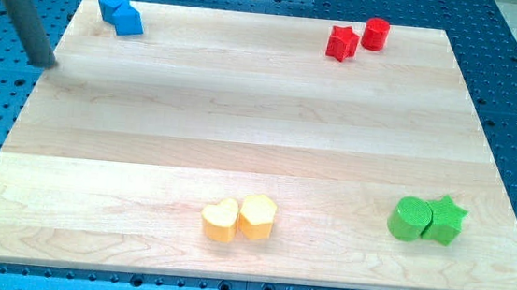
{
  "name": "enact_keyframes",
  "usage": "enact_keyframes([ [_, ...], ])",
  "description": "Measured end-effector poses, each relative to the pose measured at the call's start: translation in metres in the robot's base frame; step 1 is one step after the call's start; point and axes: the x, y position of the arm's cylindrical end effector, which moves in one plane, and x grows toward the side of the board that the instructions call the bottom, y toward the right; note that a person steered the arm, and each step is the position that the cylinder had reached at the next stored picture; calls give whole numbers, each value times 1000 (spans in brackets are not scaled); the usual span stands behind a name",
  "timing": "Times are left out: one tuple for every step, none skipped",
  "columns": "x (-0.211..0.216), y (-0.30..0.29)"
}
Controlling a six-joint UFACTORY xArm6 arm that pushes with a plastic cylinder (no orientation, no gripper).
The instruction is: Adjust the red circle at the top right side of the red star
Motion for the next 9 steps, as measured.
enact_keyframes([
  [-44,30],
  [-40,62],
  [-36,125],
  [-46,187],
  [-71,249],
  [-97,309],
  [-118,372],
  [-135,433],
  [-135,482],
])
